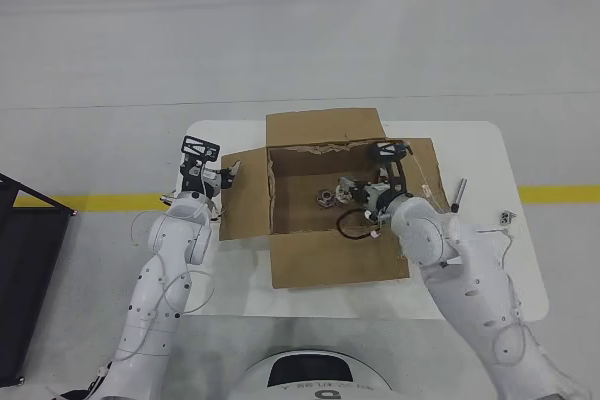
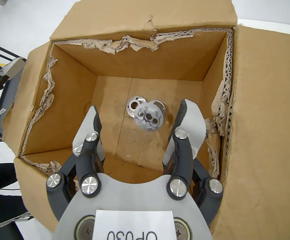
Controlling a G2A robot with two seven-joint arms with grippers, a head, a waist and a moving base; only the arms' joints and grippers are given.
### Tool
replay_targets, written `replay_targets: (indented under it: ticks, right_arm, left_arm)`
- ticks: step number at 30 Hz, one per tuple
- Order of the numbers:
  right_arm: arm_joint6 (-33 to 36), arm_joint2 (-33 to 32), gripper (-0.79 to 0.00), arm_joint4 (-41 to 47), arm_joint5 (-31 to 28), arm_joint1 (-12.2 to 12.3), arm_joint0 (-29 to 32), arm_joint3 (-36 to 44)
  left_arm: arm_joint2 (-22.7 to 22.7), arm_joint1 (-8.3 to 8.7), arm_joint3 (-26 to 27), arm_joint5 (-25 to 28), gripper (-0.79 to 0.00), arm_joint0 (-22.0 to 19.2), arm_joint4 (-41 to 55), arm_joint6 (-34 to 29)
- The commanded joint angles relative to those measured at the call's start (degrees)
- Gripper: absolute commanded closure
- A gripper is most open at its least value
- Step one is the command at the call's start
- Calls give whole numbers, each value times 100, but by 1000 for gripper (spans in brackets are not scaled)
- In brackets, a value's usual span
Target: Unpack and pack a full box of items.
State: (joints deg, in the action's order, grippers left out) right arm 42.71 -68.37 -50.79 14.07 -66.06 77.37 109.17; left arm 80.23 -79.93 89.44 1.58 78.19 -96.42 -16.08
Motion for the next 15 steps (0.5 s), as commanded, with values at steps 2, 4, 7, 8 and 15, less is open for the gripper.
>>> replay_targets:
  ticks: [2, 4, 7, 8, 15]
  right_arm:
    - [-98, -607, -785, 441, -340, 70, 443, 634]
    - [-223, -1335, -785, 866, -654, 135, 904, 1085]
    - [-472, -2695, -785, 1698, -1203, 205, 1746, 1514]
    - [-549, -3169, -785, 2019, -1424, 216, 2010, 1548]
    - [-881, -5325, -785, 3408, -2115, 189, 3190, 878]
  left_arm:
    - [0, 0, 0, 0, -785, 0, 0, 0]
    - [0, 0, 0, 0, -785, 0, 0, 0]
    - [0, 0, 0, 0, -785, 0, 0, 0]
    - [0, 0, 0, 0, -785, 0, 0, 0]
    - [0, 0, 0, 0, -785, 0, 0, 0]
